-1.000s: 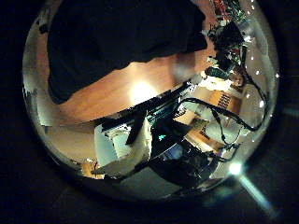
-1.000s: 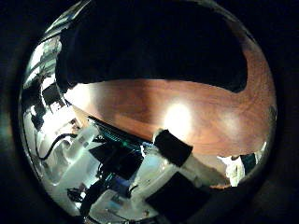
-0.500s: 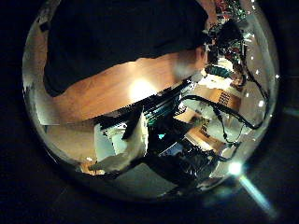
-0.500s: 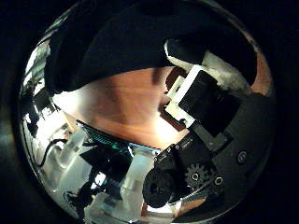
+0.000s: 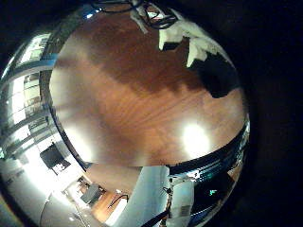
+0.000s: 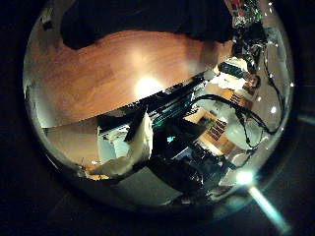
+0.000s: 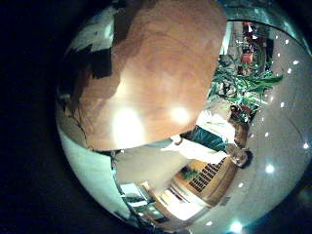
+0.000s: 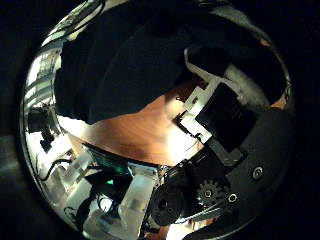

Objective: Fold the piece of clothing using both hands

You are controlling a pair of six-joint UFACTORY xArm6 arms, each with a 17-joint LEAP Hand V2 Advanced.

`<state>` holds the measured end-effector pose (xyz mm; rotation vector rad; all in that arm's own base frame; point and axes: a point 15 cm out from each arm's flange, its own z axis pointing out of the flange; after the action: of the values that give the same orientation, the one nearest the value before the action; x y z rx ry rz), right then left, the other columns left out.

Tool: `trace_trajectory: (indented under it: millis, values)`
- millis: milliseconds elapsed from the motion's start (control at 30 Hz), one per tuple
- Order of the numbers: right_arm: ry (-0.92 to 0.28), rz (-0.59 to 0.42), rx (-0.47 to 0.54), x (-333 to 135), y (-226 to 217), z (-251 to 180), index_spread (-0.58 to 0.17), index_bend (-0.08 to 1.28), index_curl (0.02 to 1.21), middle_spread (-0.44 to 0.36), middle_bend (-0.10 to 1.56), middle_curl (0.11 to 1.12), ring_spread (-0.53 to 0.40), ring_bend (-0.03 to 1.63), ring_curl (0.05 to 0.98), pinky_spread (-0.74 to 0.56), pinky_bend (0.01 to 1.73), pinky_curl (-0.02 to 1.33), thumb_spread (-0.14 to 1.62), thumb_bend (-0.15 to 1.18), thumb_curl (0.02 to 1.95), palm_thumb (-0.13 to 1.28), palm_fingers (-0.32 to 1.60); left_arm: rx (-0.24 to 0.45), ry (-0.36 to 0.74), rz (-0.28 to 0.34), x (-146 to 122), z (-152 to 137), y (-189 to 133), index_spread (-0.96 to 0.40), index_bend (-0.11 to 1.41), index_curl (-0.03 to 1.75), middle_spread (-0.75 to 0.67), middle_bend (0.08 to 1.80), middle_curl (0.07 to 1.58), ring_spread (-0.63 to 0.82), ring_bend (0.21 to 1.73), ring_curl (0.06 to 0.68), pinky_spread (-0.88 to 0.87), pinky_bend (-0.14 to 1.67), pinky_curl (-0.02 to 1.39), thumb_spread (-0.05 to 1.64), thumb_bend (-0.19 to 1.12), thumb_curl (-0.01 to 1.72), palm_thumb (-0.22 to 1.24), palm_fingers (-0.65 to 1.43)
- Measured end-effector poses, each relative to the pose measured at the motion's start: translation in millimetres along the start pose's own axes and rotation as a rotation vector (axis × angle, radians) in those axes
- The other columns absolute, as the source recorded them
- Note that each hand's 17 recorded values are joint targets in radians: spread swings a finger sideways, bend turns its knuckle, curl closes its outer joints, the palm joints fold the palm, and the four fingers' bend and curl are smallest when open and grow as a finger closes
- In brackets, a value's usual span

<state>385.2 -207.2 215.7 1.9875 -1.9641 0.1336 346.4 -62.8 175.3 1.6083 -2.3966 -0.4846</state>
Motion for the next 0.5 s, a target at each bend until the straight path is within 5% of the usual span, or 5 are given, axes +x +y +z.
trace_trajectory:
  millis: [267,500]
  values:
    - [0.042,-0.054,0.22,-30.2,-11.6,-96.1,-0.373,0.96,1.0,-0.205,1.2,0.94,-0.223,1.39,0.722,-0.21,1.29,0.86,1.16,-0.01,0.64,1.01,1.0,0.048,0.007,-0.033,-16.4,-20.8,5.8,-0.04,0.18,0.39,0.21,0.18,0.31,0.21,0.71,0.229,0.24,0.43,0.36,1.14,-0.02,0.3,0.35,0.17]
    - [0.054,-0.278,0.397,-135.6,-25.8,-174.7,-0.364,0.97,1.02,-0.203,1.19,0.96,-0.221,1.39,0.731,-0.21,1.29,0.89,1.16,-0.02,0.65,0.98,1.01,0.091,0.042,-0.119,-58.8,-34.3,30.9,-0.05,0.19,0.4,0.19,0.18,0.31,0.18,0.7,0.226,0.22,0.42,0.36,1.15,-0.02,0.3,0.35,0.2]
